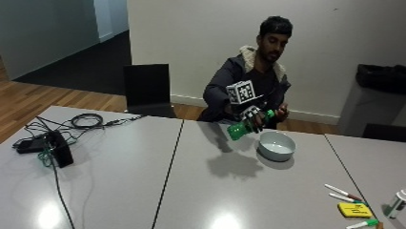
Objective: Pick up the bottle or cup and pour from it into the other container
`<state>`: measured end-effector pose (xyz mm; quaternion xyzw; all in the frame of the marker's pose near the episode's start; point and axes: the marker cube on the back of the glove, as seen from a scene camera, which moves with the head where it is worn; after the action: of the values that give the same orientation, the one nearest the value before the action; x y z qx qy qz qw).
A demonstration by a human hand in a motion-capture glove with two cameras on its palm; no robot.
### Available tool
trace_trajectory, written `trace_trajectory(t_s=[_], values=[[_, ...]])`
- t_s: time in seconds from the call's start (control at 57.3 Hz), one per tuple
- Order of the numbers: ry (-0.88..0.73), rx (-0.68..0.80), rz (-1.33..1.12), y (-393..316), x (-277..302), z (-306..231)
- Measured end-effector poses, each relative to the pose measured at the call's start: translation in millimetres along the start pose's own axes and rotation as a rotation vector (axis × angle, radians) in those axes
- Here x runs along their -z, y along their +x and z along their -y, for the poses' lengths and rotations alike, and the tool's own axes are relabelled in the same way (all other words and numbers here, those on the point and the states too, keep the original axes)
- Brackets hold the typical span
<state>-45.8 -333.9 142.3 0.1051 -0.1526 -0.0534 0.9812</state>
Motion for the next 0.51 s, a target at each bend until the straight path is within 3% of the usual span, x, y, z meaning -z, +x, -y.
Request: trace_trajectory(t_s=[0.279, 0.506], values=[[0.004, 0.247, -0.406, -76, 21, 30], [-0.172, 0.329, -0.645, -113, -8, 34]])
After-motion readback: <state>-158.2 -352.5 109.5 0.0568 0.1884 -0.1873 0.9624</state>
